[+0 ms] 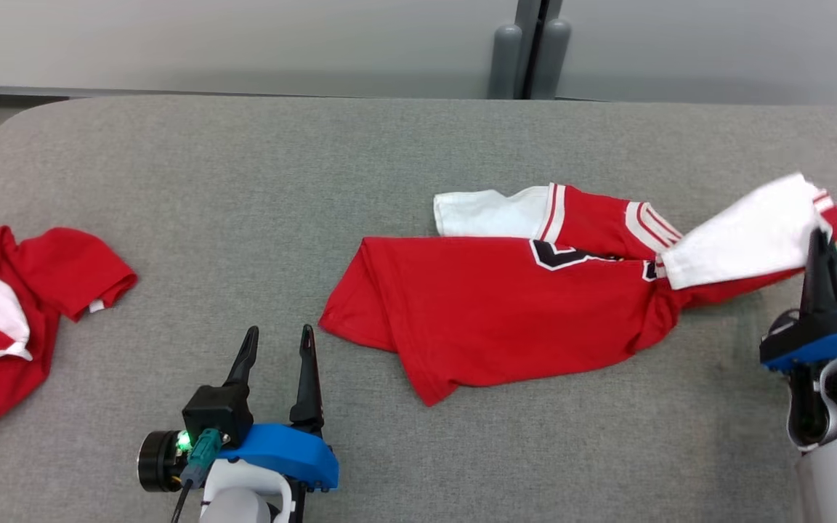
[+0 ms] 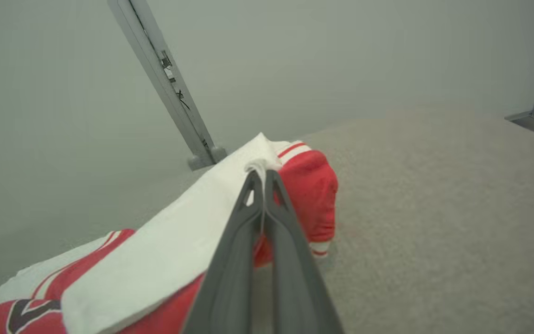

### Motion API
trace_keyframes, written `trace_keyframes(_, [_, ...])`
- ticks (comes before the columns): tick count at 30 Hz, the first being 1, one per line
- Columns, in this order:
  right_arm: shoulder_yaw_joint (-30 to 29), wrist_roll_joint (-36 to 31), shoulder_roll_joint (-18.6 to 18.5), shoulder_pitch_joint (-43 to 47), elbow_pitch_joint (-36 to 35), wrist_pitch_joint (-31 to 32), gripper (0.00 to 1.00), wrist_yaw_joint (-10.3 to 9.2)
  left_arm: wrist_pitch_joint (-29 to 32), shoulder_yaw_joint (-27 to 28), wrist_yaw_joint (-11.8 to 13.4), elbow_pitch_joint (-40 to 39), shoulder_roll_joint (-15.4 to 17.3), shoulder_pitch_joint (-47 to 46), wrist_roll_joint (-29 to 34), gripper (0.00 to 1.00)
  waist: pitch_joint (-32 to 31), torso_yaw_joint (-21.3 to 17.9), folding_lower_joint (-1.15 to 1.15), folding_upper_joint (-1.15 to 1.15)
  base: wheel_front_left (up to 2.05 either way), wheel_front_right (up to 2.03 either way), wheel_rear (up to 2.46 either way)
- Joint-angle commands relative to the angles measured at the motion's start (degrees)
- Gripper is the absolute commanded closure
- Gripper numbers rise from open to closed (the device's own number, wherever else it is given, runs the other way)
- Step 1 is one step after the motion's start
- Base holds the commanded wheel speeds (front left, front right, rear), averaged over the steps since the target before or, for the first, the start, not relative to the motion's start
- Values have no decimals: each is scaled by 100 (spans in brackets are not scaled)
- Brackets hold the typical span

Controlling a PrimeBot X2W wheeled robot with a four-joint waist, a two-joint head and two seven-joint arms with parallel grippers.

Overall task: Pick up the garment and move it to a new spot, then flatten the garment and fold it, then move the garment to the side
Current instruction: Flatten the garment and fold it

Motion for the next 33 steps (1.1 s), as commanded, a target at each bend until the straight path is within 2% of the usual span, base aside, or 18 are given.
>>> trace_keyframes(1, [-180,-304,48,137,314,-30,0,3,-3,-17,-41,17,0,-120,56,0,6,-107,-1,-1,0,0,0])
trace_keyframes(6, [-479,-777,223,333,263,-30,0,3,-2,-78,-118,102,1,-162,65,0,-67,-315,-1,-1,0,0,0])
trace_keyframes(12, [-305,-1025,421,691,-15,-30,0,3,-2,-219,-229,180,1,-26,-43,0,-211,-524,-1,-1,0,0,0])
trace_keyframes(19, [-94,-826,569,1154,-111,-30,0,3,-2,-491,-382,356,1,85,-257,0,-276,-781,-1,-1,0,0,0])
trace_keyframes(28, [39,-741,594,1192,-151,-30,0,2,-2,-866,-516,781,2,-30,-529,0,-147,-930,-1,-1,0,0,0])
trace_keyframes(33, [124,-734,593,1050,-179,-30,0,2,-3,-1036,-742,894,1,-152,-781,0,-47,-993,-1,-1,0,0,0])
